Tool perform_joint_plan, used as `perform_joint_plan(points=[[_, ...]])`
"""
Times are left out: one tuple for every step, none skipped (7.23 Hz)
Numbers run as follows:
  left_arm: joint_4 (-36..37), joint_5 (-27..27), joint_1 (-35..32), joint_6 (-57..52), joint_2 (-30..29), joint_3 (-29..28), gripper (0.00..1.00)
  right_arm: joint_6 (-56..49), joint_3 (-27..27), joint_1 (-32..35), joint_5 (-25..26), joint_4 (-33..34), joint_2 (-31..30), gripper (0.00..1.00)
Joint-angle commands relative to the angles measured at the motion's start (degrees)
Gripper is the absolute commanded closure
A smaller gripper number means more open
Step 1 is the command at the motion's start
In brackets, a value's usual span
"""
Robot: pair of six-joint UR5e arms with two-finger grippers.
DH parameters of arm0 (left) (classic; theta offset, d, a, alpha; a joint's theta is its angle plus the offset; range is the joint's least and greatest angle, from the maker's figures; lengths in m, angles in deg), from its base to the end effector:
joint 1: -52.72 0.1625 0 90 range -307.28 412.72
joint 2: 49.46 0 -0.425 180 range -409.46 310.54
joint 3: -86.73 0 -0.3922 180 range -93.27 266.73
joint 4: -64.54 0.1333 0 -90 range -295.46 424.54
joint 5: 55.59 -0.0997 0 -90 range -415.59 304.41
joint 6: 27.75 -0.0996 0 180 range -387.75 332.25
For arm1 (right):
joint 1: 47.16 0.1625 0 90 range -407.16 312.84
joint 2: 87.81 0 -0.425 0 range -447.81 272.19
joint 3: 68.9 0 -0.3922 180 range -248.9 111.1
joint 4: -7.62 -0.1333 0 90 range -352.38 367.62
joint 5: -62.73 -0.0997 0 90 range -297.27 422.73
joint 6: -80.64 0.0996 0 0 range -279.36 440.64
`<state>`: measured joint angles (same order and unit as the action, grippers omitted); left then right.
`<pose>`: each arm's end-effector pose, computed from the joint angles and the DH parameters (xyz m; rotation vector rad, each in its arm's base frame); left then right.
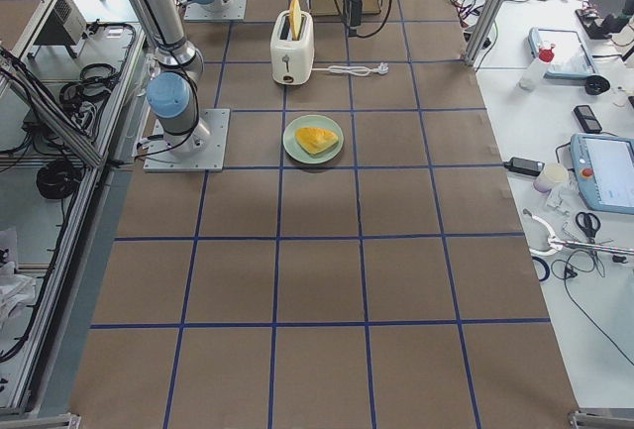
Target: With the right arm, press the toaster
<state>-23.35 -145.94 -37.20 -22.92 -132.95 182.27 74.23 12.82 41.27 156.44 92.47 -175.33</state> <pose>-0.1321 -0.4491 0.4973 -0.1346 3.1337 -0.0847 0.1129 -0.5127 0.5285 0.1293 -3.0735 0.0105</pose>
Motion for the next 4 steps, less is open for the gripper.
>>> perform_joint_plan(points=[[0.0, 0.0, 0.0, 0.0, 0.0, 0.0, 0.0, 3.7, -1.0, -0.3, -4.4, -0.6, 0.3, 0.0], [0.0, 0.0, 0.0, 0.0, 0.0, 0.0, 0.0, 5.2, -1.0, -0.3, -4.4, -1.9, 0.3, 0.0], [0.0, 0.0, 0.0, 0.0, 0.0, 0.0, 0.0, 5.7, -1.0, -0.3, -4.4, -2.7, 0.3, 0.0], [0.0, 0.0, 0.0, 0.0, 0.0, 0.0, 0.0, 5.6, -0.5, -0.3, -4.7, -2.7, 0.3, 0.0]])
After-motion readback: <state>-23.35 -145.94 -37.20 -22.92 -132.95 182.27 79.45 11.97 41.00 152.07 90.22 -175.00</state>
